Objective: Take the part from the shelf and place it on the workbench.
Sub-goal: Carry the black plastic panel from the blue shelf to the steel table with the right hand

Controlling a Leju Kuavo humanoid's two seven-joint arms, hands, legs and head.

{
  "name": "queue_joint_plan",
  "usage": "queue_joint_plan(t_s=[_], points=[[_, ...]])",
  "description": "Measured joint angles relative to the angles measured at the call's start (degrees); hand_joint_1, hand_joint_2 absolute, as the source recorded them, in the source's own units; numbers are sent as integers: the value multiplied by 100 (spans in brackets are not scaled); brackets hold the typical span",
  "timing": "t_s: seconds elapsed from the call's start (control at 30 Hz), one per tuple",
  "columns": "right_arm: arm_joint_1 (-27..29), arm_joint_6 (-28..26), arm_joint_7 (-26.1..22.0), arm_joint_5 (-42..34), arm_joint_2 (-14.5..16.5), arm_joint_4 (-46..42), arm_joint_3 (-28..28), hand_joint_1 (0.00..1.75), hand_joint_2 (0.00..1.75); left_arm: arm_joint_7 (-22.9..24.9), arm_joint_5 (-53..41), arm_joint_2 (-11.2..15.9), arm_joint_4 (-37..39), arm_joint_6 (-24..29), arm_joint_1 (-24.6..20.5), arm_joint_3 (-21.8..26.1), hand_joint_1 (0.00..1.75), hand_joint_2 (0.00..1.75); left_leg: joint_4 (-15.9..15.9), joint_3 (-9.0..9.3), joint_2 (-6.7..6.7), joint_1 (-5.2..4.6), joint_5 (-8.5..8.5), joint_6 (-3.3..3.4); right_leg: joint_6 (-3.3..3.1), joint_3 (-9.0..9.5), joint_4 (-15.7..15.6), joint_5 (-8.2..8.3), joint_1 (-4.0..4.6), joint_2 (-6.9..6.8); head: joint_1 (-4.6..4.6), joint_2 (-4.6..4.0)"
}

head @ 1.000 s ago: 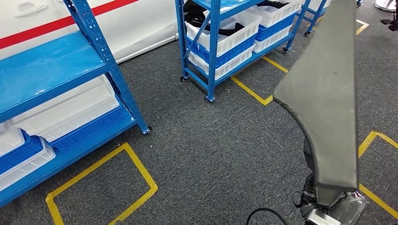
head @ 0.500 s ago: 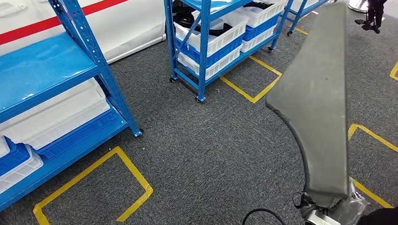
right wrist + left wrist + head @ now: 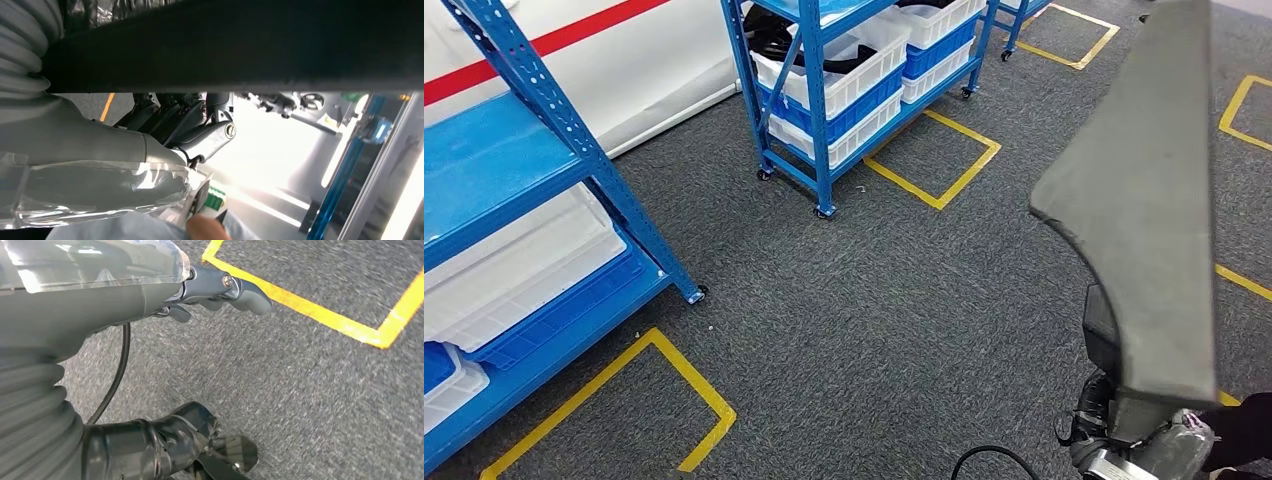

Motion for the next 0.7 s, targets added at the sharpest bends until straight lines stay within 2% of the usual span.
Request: queue_joint_plan(t_s=[0.03, 0.07, 0.1, 0.13, 0.17, 0.2, 0.27, 0.33, 0.37, 0.4, 0.47, 0.5, 0.53, 0.57, 0.6, 0.63, 0.7], points=[[1, 0, -1, -4, 2, 0, -4, 171, 175, 0, 0, 0, 0, 1, 5, 3, 0, 175, 218, -107, -3, 1, -32, -5, 0, -1, 4, 0, 2, 48, 0, 1], [3, 0, -1, -5, 3, 0, -7, 171, 175, 0, 0, 0, 0, 1, 8, 4, 0, 175, 211, -113, -6, 2, 62, -3, 0, 3, 8, 0, 2, 103, 0, 1], [4, 0, -3, -7, 4, -1, -10, 171, 175, 0, 0, 0, 0, 2, 9, 5, 0, 175, -18, -17, -21, 5, 255, 5, 2, 11, 13, -1, 2, 160, 0, 1], [3, 0, -5, -7, 7, -1, -14, 171, 175, 0, 1, 1, 0, 2, 9, 6, 0, 175, -403, 151, -77, 9, 493, 21, 8, 21, 18, -4, 1, 219, 0, 0], [2, 0, -8, -8, 11, -2, -18, 171, 175, 0, 1, 3, 0, 2, 11, 7, 0, 175, -792, 320, -184, 10, 674, 44, 23, 24, 30, -8, 8, 275, 1, -1], [0, 0, -10, -10, 16, -3, -22, 171, 175, -1, 2, 4, 0, 3, 13, 8, 0, 175, -1101, 448, -280, 11, 778, 63, 46, 14, 44, -9, 11, 327, 1, 0], [3, 0, -14, -16, 25, -7, -31, 171, 175, -2, 1, 7, 0, 5, 5, 9, 0, 175, -1333, 536, -385, -3, 796, 99, 115, -33, 57, 12, 6, 418, 1, 0], [18, 0, -16, -18, 26, -9, -43, 171, 175, -1, 0, 3, 0, 6, -10, 9, 0, 175, -1374, 549, -293, 0, 822, 153, 187, -67, 62, 30, -10, 473, 1, 0], [24, 0, -16, -18, 26, -13, -51, 171, 175, -1, 1, -1, 0, 7, -11, 10, 0, 175, -1400, 559, -238, 9, 843, 194, 211, -100, 132, -21, -6, 406, 5, 0], [23, 0, -16, -18, 25, -16, -58, 171, 175, -1, 2, -3, 0, 7, -9, 11, 0, 175, -1427, 567, -176, 18, 863, 233, 231, -182, 314, -141, -1, 297, 9, 0], [18, 0, -17, -19, 25, -24, -68, 171, 175, -2, 2, -5, 0, 8, -1, 12, 0, 175, -1448, 569, -56, 9, 874, 283, 259, -483, 961, -501, 1, 49, 14, 0], [16, 0, -18, -19, 25, -23, -72, 171, 175, -2, 2, -4, 0, 8, 4, 13, 0, 175, -1446, 567, 11, -2, 869, 291, 274, -654, 1320, -653, -5, -3, 12, 1], [19, 0, -18, -20, 25, -23, -78, 171, 175, -2, 2, -4, 0, 8, 7, 13, 0, 175, -1444, 568, 76, -10, 863, 294, 283, -761, 1547, -711, -9, -29, 12, 0], [23, 0, -19, -21, 25, -22, -86, 171, 175, -1, 2, -4, 0, 8, 7, 14, 0, 175, -1442, 573, 143, -14, 855, 292, 286, -778, 1597, -672, -11, -47, 11, 0], [24, 0, -20, -22, 25, -22, -94, 171, 175, -1, 2, -4, 0, 8, 4, 14, 0, 175, -1441, 584, 204, -16, 844, 286, 280, -673, 1412, -531, -9, -75, 11, 0], [24, 0, -22, -22, 25, -23, -101, 171, 175, 0, 2, -4, 0, 8, 0, 14, 0, 175, -1441, 602, 260, -18, 830, 277, 262, -470, 1048, -337, -3, -135, 13, 0], [18, 0, -29, -25, 25, -25, -109, 171, 175, -1, 2, -4, 0, 7, -3, 14, 0, 175, -1433, 637, 355, -37, 794, 239, 198, -73, 308, -89, 43, -343, 12, 1]])
